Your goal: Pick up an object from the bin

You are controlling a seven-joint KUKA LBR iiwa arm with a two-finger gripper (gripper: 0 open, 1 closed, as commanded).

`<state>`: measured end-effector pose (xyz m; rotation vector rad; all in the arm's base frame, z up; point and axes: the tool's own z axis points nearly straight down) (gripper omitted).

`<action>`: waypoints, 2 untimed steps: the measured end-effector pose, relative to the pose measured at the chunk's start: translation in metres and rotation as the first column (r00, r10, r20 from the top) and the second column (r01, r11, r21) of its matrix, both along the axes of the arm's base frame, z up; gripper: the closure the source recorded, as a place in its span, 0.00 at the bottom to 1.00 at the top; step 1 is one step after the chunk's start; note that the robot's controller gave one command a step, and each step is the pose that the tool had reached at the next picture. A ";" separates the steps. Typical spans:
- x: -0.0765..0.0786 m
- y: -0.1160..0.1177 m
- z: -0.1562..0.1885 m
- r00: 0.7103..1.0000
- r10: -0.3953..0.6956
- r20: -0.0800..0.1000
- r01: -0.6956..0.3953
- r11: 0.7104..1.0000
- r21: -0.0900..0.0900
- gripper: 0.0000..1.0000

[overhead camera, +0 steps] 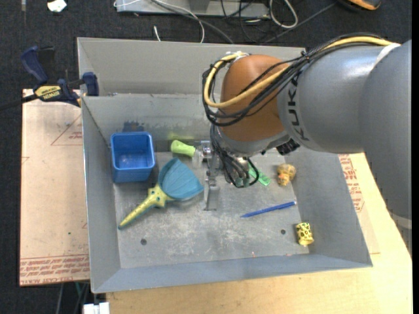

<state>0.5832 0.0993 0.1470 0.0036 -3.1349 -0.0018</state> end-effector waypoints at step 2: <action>-0.015 0.059 -0.052 0.990 0.144 0.009 -0.144 0.990 0.001 0.00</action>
Offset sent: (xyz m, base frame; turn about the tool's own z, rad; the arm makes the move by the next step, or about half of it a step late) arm -0.0239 0.0848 -0.0770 -0.2117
